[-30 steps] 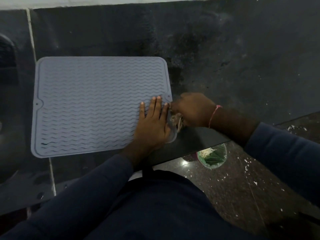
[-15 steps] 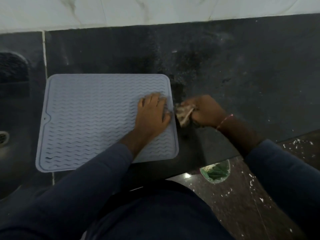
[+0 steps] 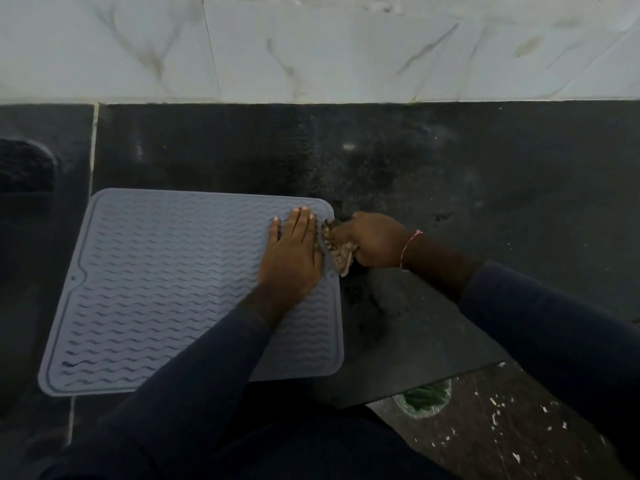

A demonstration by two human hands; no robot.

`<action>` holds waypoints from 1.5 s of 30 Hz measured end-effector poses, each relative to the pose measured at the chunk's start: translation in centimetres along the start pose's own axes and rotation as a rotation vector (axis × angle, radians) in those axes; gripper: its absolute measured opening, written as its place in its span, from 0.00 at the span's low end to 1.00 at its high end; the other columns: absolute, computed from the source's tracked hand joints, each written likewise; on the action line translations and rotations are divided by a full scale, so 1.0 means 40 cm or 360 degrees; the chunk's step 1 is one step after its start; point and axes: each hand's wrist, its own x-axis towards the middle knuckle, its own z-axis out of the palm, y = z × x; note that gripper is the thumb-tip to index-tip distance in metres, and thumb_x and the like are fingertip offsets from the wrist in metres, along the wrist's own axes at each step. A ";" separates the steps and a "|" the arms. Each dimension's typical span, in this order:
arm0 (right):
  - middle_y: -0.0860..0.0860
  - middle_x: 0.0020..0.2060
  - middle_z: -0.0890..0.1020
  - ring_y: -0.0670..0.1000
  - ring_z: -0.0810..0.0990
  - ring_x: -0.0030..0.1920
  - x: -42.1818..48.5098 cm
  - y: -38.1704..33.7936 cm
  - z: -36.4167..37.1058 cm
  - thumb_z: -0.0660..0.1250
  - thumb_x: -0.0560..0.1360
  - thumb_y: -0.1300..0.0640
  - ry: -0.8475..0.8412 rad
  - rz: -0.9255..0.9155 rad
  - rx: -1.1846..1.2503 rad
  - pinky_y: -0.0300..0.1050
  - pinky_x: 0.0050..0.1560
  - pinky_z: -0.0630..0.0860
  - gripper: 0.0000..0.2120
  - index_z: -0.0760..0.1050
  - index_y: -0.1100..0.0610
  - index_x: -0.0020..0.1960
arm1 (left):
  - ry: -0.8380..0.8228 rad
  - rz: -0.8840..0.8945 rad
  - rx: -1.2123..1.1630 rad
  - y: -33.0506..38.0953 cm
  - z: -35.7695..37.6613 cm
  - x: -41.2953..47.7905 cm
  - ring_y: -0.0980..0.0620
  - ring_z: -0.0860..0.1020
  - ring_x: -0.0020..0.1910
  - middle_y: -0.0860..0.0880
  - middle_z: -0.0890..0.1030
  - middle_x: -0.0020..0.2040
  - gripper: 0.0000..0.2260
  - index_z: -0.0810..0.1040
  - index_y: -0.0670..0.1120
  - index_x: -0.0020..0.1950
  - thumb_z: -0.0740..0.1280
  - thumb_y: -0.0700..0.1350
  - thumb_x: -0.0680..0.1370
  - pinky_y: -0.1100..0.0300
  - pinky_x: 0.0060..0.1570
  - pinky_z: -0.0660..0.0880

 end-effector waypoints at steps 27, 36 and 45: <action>0.52 0.45 0.82 0.55 0.80 0.46 0.084 0.048 -0.044 0.68 0.69 0.50 0.0027 -0.0107 -0.0273 0.44 0.42 0.74 0.13 0.77 0.50 0.53 | 0.0002 -0.0032 0.0064 -0.012 -0.002 0.075 0.46 0.47 0.78 0.43 0.50 0.79 0.30 0.51 0.48 0.79 0.45 0.57 0.79 0.40 0.75 0.43; 0.49 0.48 0.81 0.51 0.79 0.46 0.016 -0.003 -0.013 0.65 0.72 0.48 -0.0105 -0.0297 -0.0336 0.45 0.43 0.76 0.14 0.77 0.50 0.56 | -0.0031 -0.0025 0.0091 -0.014 -0.001 0.073 0.45 0.45 0.78 0.43 0.48 0.80 0.30 0.48 0.48 0.79 0.43 0.57 0.79 0.40 0.75 0.42; 0.47 0.40 0.77 0.47 0.76 0.41 -0.056 -0.077 -0.025 0.64 0.75 0.51 -0.0470 -0.0274 -0.0128 0.41 0.43 0.71 0.08 0.78 0.53 0.51 | -0.0042 -0.0022 0.0056 -0.011 -0.008 0.073 0.46 0.45 0.78 0.43 0.48 0.80 0.27 0.49 0.48 0.79 0.48 0.54 0.81 0.41 0.75 0.42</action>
